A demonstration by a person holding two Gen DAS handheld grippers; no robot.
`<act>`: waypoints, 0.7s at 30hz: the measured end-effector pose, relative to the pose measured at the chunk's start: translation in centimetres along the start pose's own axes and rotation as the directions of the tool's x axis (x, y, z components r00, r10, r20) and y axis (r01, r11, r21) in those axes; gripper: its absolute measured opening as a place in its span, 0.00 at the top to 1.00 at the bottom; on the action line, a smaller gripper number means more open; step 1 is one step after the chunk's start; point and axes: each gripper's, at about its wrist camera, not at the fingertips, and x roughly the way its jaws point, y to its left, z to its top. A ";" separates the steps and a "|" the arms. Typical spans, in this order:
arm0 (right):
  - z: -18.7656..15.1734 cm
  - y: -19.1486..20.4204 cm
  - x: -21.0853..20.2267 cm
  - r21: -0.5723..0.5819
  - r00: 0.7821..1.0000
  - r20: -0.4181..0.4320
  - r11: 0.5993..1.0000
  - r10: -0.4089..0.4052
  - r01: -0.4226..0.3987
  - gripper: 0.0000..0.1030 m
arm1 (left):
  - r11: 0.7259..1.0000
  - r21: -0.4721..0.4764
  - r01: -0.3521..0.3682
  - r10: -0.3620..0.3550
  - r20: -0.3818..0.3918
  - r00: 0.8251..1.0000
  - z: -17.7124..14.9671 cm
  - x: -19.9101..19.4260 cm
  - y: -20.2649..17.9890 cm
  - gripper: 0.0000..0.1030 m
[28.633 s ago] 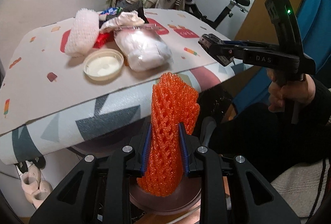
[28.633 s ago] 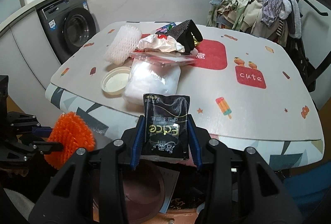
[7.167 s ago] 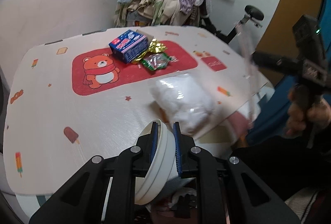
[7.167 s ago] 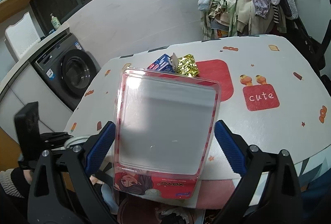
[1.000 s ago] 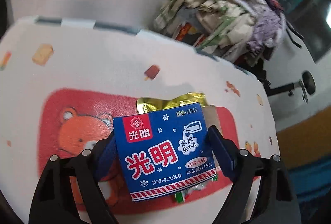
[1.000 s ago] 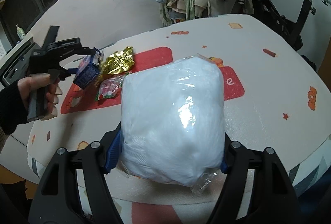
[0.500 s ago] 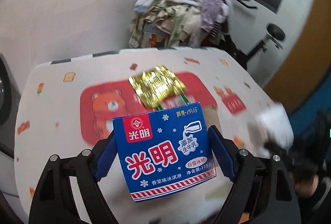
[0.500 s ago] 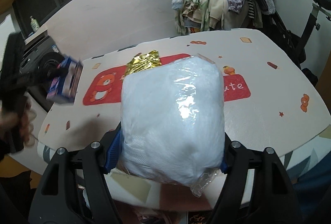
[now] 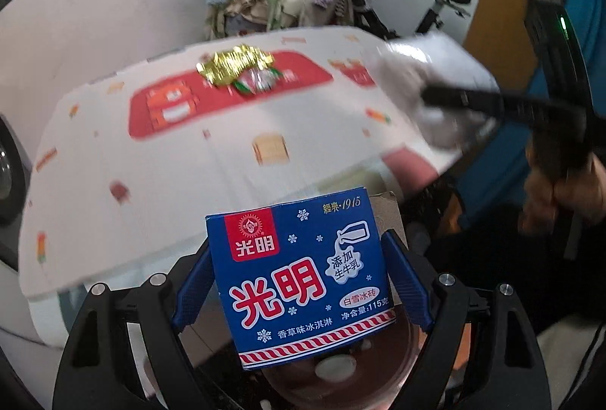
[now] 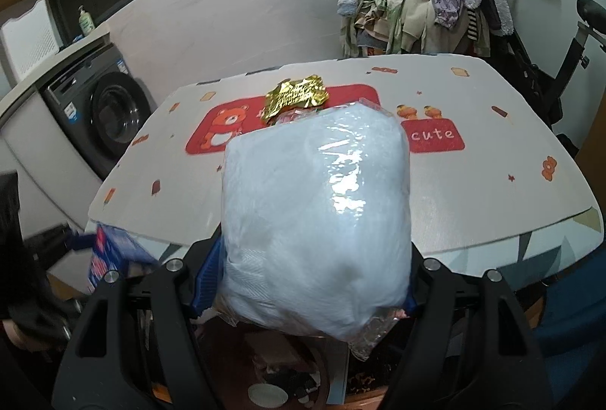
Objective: Collect trash
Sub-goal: 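Carry the blue box and the white bag toward the bin with both tools, then open the left tool over the bin to drop the blue box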
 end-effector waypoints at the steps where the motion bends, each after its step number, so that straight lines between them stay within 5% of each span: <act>1: -0.3 0.1 -0.1 -0.001 1.000 -0.005 1.000 0.001 -0.001 0.30 | 1.000 0.003 0.005 -0.005 -0.012 1.000 -0.7 0.2 -0.3 0.21; 13: -2.7 0.3 -1.0 -0.004 0.999 -0.034 1.000 -0.006 0.006 0.30 | 0.998 -0.009 0.065 -0.066 -0.113 0.991 -5.4 2.6 -2.8 0.18; 16: -3.1 0.5 -1.0 -0.002 0.999 -0.042 1.000 -0.004 0.004 0.30 | 0.997 -0.022 0.076 -0.078 -0.097 0.992 -5.2 2.2 -2.7 0.08; 21: -4.0 1.1 -0.6 -0.013 0.998 -0.062 1.000 0.005 -0.006 0.30 | 0.997 -0.057 0.043 -0.045 -0.032 0.998 -4.5 0.5 -2.0 0.08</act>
